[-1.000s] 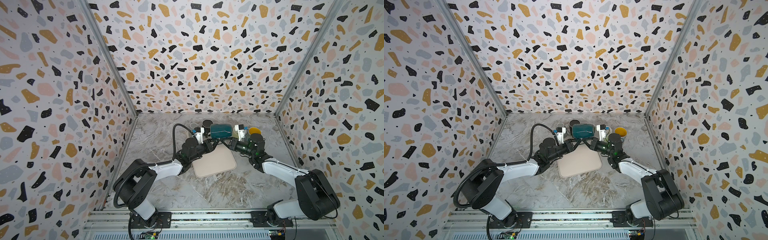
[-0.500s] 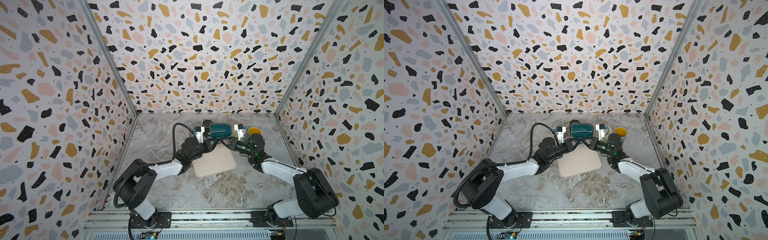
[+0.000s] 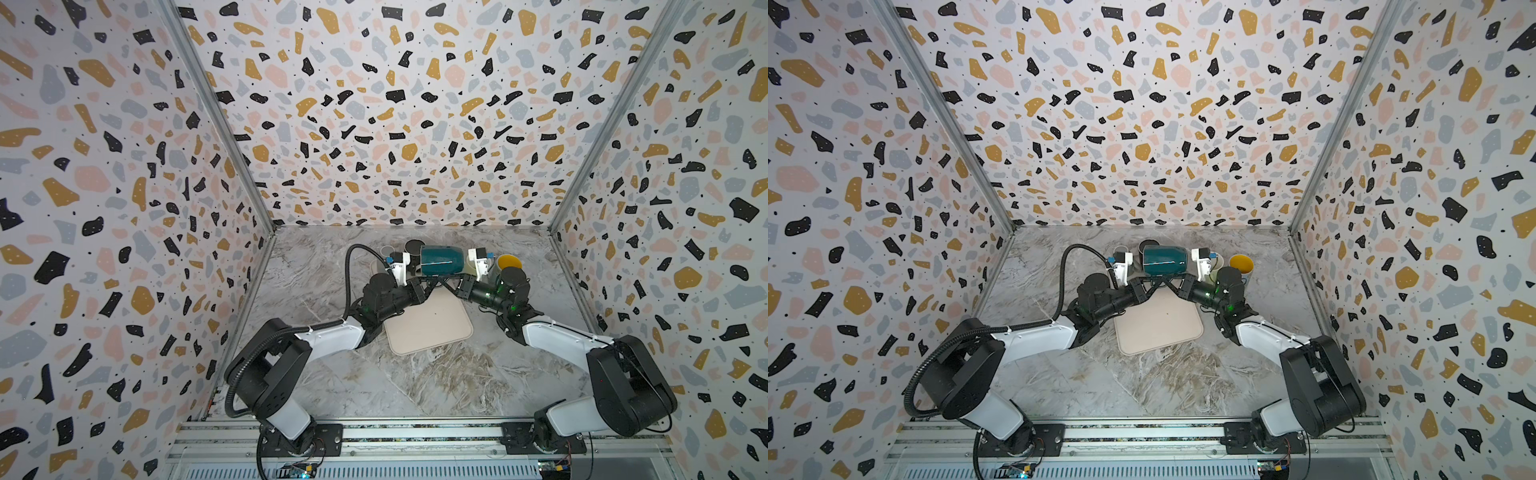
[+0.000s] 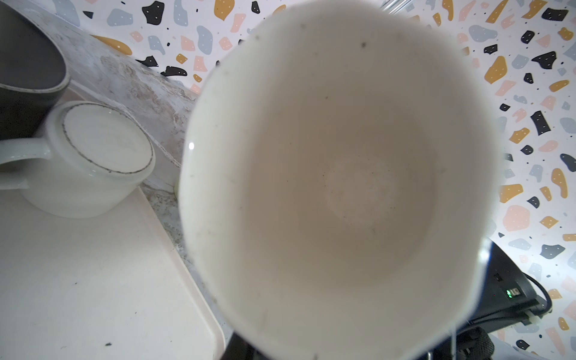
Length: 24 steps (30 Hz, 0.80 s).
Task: Turn the mug right side up
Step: Place the mug at the top-left of the table.
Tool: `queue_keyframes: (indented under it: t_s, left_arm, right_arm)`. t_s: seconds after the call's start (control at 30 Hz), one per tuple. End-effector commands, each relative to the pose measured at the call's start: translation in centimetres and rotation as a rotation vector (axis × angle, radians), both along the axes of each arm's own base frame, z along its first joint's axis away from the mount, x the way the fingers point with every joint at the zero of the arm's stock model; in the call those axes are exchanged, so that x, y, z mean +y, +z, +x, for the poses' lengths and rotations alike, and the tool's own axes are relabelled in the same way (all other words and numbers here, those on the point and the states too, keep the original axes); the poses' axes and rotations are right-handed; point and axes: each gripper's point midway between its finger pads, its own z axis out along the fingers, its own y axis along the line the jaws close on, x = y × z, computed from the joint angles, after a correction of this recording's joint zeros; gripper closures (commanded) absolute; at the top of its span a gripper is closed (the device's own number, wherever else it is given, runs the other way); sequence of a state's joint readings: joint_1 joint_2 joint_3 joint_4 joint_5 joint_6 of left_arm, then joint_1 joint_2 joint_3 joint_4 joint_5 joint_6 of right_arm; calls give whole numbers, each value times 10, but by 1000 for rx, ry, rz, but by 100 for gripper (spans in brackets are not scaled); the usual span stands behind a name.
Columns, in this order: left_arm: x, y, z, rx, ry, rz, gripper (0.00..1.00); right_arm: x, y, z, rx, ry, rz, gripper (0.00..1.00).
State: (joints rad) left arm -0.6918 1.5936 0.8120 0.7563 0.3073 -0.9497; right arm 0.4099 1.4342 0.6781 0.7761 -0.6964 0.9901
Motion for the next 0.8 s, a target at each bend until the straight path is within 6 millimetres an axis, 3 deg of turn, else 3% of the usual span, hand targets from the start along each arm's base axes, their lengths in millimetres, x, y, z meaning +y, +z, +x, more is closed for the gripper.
queue_keyframes:
  t_s: [0.0,0.13,0.33,0.6,0.77]
  left_arm:
    - [-2,42,3,-142,23,12,100]
    - [7,34,11,-160,79,104,100]
    - [17,30,15,-170,126,180,100]
    - [34,28,21,-163,198,289,100]
    - [53,23,25,-152,273,372,100]
  right_arm:
    - [9,23,-11,-115,65,12,81]
    - [9,21,-10,-110,66,8,64]
    - [7,20,-10,-106,60,4,56]
    - [2,13,-6,-111,19,-50,31]
    - [-3,6,-1,-122,-16,-134,24]
